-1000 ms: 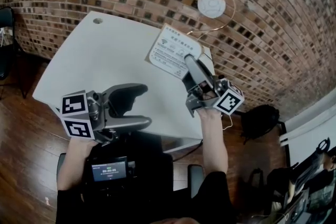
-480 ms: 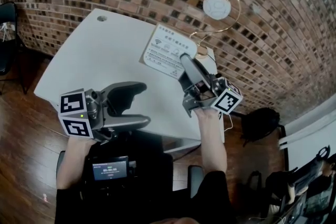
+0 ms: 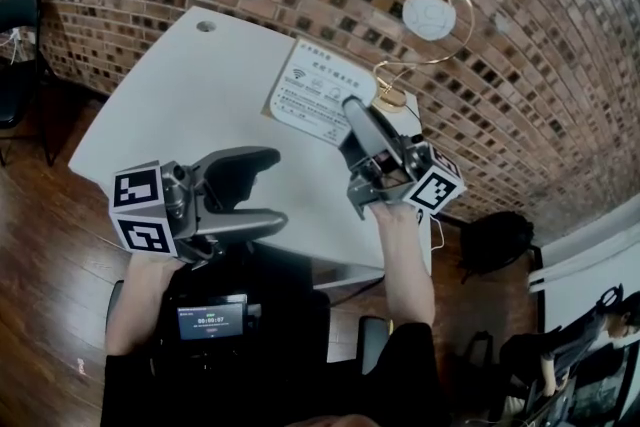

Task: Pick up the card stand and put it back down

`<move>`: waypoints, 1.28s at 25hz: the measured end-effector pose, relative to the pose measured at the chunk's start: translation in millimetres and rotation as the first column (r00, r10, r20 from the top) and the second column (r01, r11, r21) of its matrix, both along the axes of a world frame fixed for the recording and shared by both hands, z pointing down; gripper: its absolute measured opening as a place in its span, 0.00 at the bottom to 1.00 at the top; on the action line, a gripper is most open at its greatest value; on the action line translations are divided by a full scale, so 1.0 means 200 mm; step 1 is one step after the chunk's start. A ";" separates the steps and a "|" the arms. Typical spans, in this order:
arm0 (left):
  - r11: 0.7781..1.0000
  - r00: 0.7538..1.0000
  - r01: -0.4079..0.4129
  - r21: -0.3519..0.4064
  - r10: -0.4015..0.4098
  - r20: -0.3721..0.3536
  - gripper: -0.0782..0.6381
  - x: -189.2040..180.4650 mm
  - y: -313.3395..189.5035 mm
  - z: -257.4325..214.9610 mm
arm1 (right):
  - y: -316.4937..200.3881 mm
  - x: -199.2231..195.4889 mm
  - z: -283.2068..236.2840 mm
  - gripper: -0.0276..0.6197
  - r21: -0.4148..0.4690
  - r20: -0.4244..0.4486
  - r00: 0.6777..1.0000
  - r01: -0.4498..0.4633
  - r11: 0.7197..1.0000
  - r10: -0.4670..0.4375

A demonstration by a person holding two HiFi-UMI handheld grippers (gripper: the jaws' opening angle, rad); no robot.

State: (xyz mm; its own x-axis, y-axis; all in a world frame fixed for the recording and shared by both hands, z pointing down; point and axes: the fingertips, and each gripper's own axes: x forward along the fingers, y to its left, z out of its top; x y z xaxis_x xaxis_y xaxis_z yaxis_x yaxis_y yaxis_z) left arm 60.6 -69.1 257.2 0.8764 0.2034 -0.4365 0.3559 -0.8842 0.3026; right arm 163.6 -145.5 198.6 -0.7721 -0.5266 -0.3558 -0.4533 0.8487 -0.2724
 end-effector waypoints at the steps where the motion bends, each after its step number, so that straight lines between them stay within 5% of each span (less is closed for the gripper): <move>1: 1.000 1.000 0.003 -0.004 -0.003 -0.001 0.63 0.00 -0.01 0.00 | 0.00 0.00 0.00 0.08 0.002 0.002 1.000 0.007 1.000 -0.007; 16: 0.998 0.998 0.055 -0.019 -0.054 0.044 0.63 0.06 -0.15 0.11 | -0.16 -0.01 0.12 0.08 -0.058 0.004 0.998 0.060 0.997 -0.059; 32: 0.996 0.996 0.016 -0.090 -0.009 0.087 0.63 0.13 -0.31 0.18 | -0.37 0.09 0.24 0.08 -0.112 -0.036 0.999 0.008 0.994 -0.012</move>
